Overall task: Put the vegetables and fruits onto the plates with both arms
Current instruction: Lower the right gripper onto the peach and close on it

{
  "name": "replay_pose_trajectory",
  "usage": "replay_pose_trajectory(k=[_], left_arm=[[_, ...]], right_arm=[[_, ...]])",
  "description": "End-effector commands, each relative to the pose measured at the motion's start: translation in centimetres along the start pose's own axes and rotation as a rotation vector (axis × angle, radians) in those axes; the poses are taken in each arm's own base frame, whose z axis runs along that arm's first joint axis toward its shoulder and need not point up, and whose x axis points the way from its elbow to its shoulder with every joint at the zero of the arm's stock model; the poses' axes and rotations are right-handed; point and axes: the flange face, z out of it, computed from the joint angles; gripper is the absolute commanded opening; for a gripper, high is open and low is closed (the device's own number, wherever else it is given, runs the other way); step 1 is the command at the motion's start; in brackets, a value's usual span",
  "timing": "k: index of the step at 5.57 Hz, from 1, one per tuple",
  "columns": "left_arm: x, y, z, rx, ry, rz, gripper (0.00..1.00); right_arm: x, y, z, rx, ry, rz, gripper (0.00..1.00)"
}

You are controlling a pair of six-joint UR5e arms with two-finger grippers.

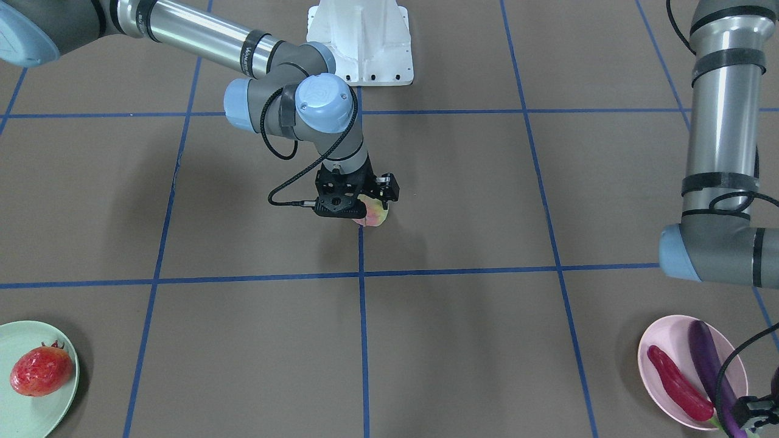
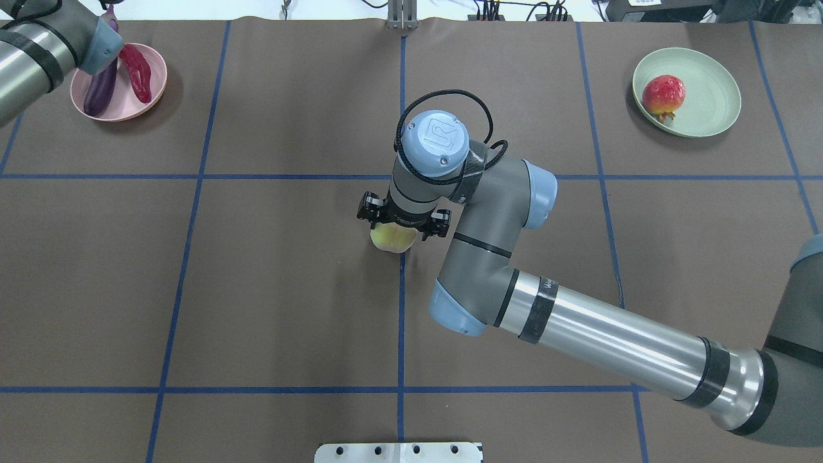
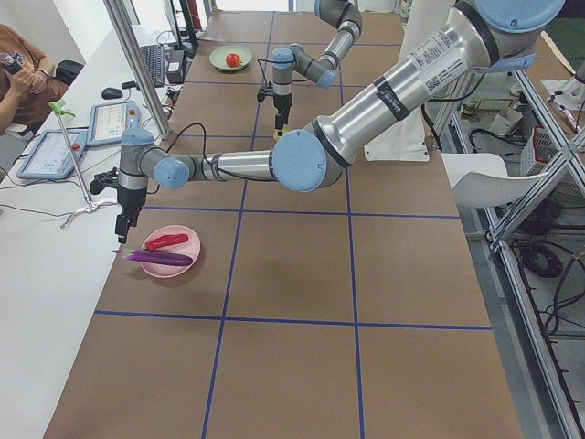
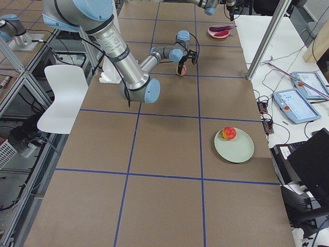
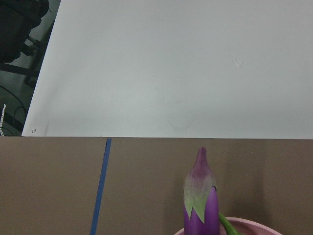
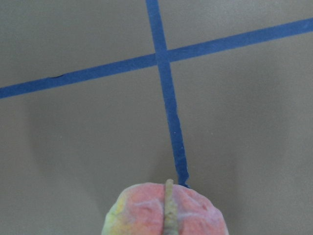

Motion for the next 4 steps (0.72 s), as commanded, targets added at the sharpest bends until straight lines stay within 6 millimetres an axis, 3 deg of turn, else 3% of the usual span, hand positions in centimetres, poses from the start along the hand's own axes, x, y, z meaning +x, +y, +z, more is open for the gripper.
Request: replay_pose_trajectory(k=[1, 4], left_arm=[[-0.02, 0.00, 0.02, 0.000, -0.002, 0.000, 1.00], [0.09, 0.06, 0.05, -0.001, -0.002, 0.001, 1.00]], right_arm=[[-0.37, 0.12, -0.51, 0.001, -0.013, -0.006, 1.00], [-0.11, -0.04, -0.11, 0.003, -0.004, -0.004, 1.00]])
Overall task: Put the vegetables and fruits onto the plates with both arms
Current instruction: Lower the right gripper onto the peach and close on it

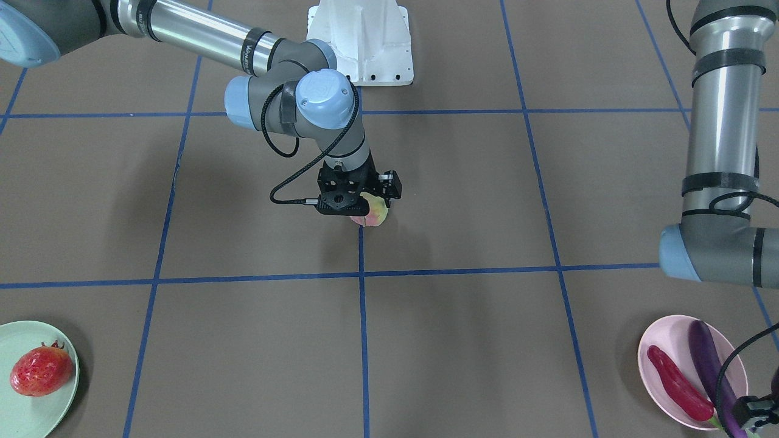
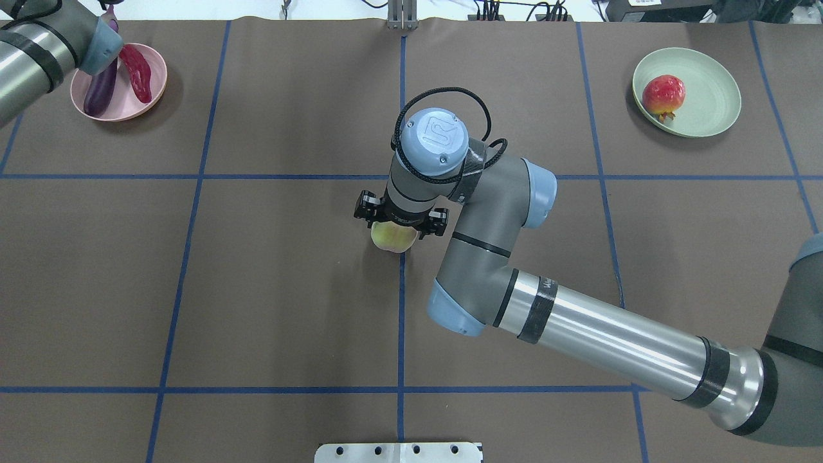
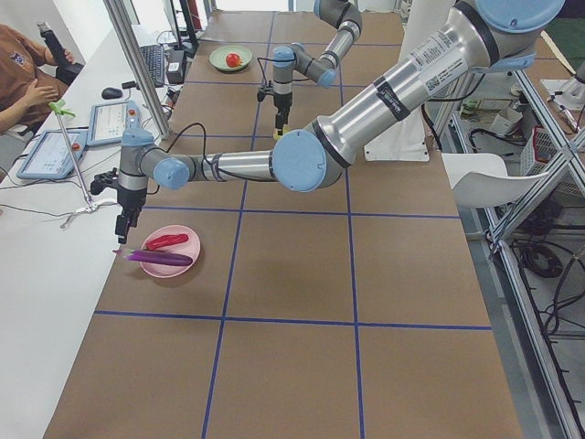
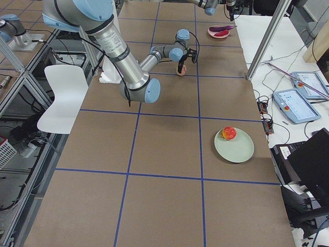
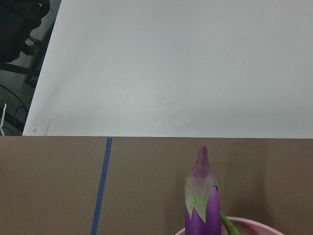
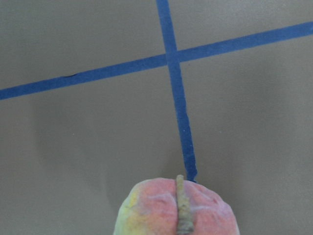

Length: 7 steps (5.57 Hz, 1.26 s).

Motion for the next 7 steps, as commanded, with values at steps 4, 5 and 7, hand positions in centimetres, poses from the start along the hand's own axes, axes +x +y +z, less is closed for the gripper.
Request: replay_pose_trajectory(k=[4, 5, 7], left_arm=[[0.0, 0.0, 0.0, -0.001, -0.001, 0.000, 1.00], [0.1, 0.0, 0.0, -0.001, 0.000, 0.001, 1.00], [0.0, 0.0, 0.0, -0.002, -0.002, -0.001, 1.00]], right_arm=[[-0.2, 0.7, 0.8, 0.012, 0.000, -0.011, 1.00], [-0.2, 0.7, 0.9, 0.013, 0.001, -0.012, 1.00], [-0.5, 0.4, 2.0, 0.027, -0.040, -0.020, 1.00]])
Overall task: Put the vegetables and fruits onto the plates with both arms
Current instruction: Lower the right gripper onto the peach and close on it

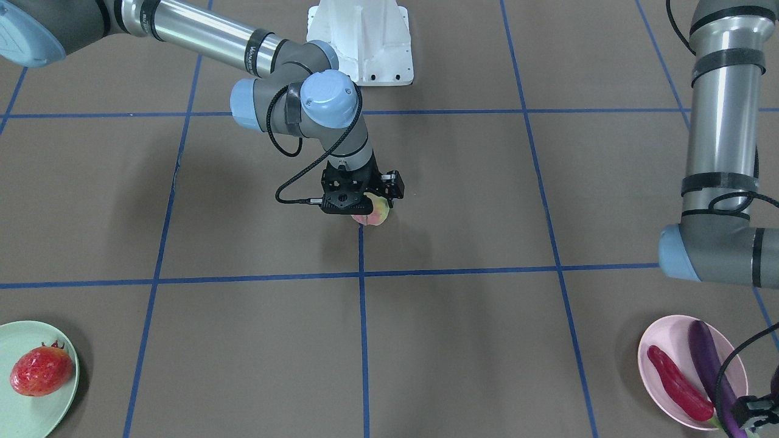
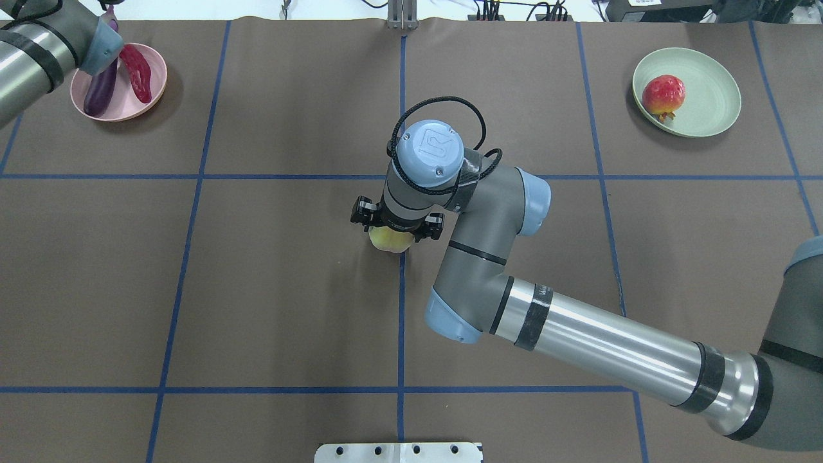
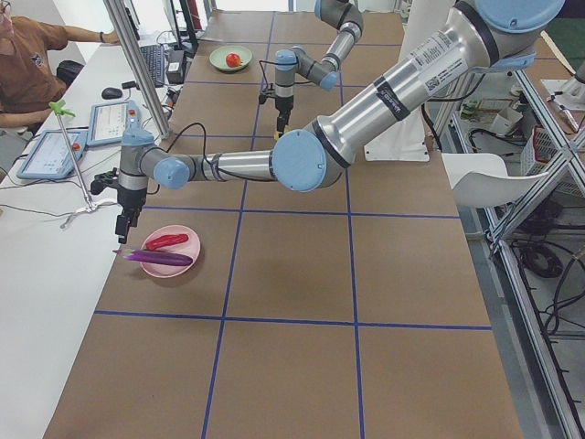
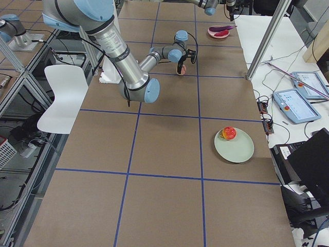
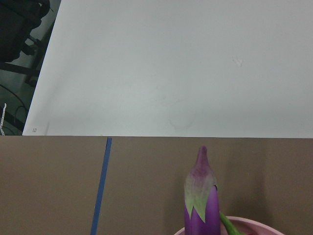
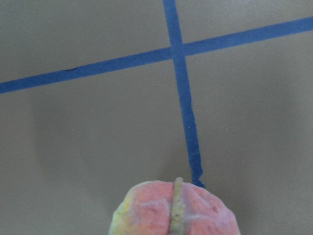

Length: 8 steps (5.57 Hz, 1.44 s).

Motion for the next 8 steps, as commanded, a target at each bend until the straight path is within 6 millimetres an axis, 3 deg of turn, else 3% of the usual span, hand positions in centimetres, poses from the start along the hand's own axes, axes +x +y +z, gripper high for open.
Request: replay_pose_trajectory(k=[1, 2, 3, 4, 5, 6, 7, 8], left_arm=[[0.0, 0.0, 0.0, 0.000, 0.000, 0.000, 1.00], [-0.1, 0.1, 0.1, -0.001, -0.001, -0.001, 1.00], [0.0, 0.1, 0.1, -0.002, -0.001, 0.001, 1.00], [-0.1, 0.1, 0.1, -0.001, -0.001, -0.001, 1.00], [0.2, 0.0, -0.2, 0.006, 0.004, -0.005, 1.00], [1.7, -0.8, -2.9, 0.046, 0.043, 0.000, 1.00], [2.3, 0.9, -4.0, 0.014, 0.126, 0.009, 1.00], [1.3, 4.5, -5.7, -0.037, 0.208, 0.026, 1.00]], right_arm=[[-0.1, -0.2, 0.7, 0.005, -0.015, -0.002, 0.99], [0.0, -0.2, 0.8, 0.005, -0.012, 0.005, 0.94], [-0.3, -0.1, 0.4, 0.007, -0.024, 0.006, 0.61], [-0.7, -0.2, -1.1, 0.015, -0.053, -0.001, 0.01], [-1.1, -1.2, -3.7, 0.037, -0.085, 0.000, 0.00], [-0.9, -2.6, -5.4, 0.049, -0.070, 0.008, 0.00], [-0.1, -4.2, -7.2, 0.065, -0.028, 0.027, 0.00], [1.1, -6.3, -9.0, 0.082, 0.033, 0.011, 0.00]])
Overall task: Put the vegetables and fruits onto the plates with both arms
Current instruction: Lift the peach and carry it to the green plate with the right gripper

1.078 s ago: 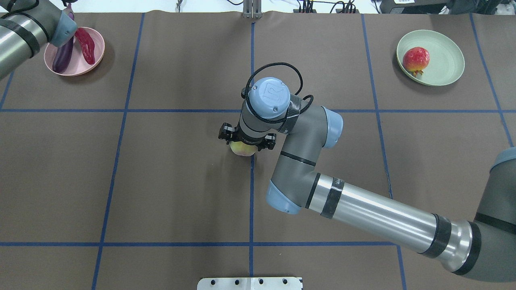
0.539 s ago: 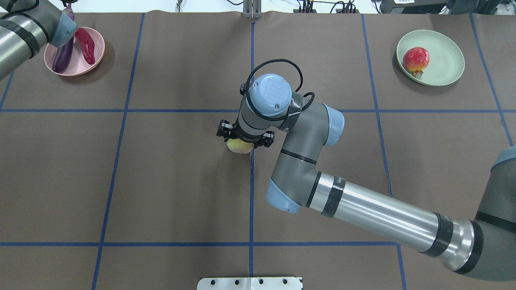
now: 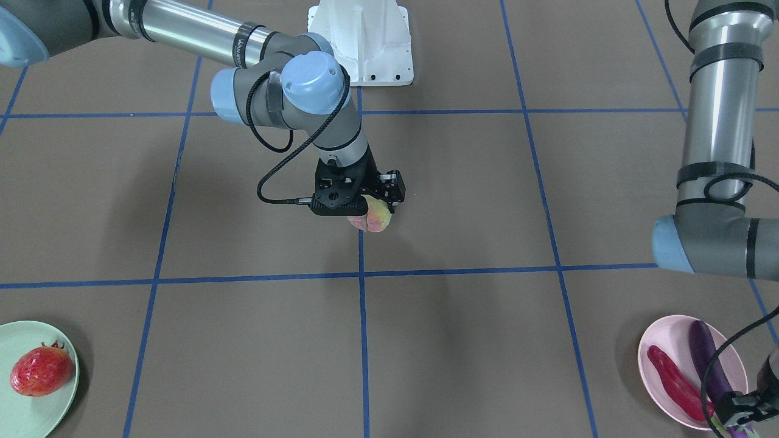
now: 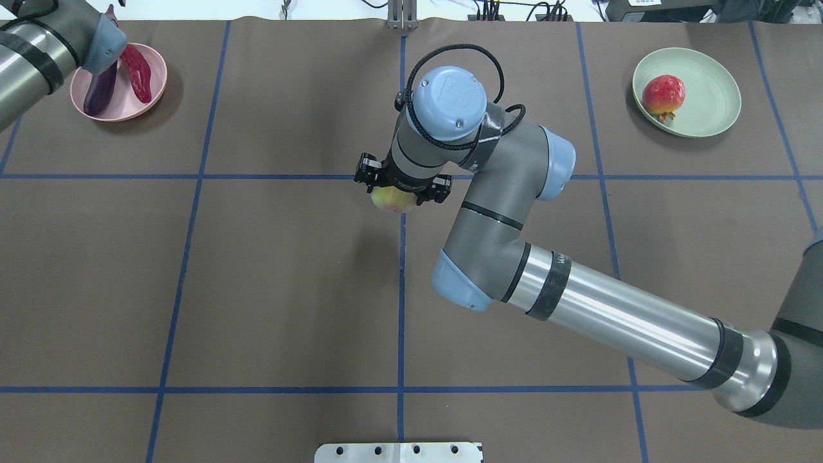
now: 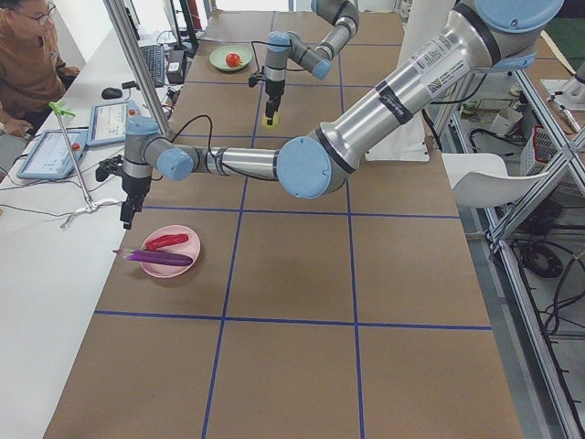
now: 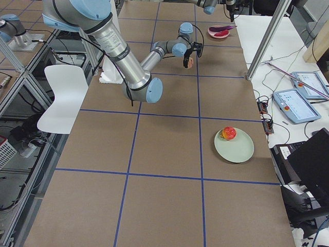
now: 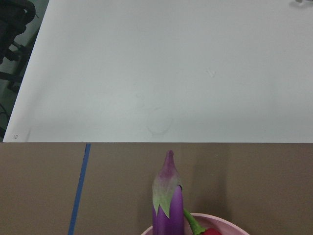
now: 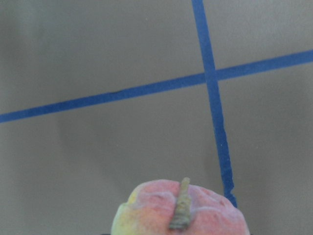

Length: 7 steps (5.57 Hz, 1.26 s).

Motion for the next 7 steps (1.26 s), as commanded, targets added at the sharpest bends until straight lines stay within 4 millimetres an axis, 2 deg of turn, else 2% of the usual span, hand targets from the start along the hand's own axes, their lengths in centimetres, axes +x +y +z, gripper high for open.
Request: replay_pose_trajectory(k=[1, 2, 3, 4, 5, 6, 7], left_arm=[[-3.2, 9.0, -3.9, -0.003, 0.136, 0.045, 1.00], [-5.2, 13.1, -5.5, 0.013, 0.173, 0.076, 1.00], [-4.9, 13.7, -6.1, 0.008, 0.201, 0.051, 1.00], [-4.9, 13.8, -6.2, 0.011, 0.214, 0.051, 1.00], [-6.4, 15.4, -4.6, 0.025, 0.215, 0.071, 1.00], [-8.0, 17.2, -3.2, 0.047, 0.227, 0.079, 1.00], [-8.3, 17.4, -2.9, 0.045, 0.226, 0.081, 1.00]], right_arm=[[3.0, -5.0, -3.3, 0.008, 0.101, -0.028, 0.00], [5.0, -7.3, -4.9, 0.014, 0.140, -0.060, 0.00], [7.7, -10.2, -6.0, 0.029, 0.182, -0.116, 0.00], [13.1, -13.7, -6.4, 0.039, 0.234, -0.185, 0.00], [18.3, -18.0, -8.8, 0.049, 0.265, -0.251, 0.00], [23.3, -21.4, -10.6, 0.025, 0.275, -0.307, 0.00], [27.5, -24.5, -13.1, 0.018, 0.285, -0.354, 0.00]])
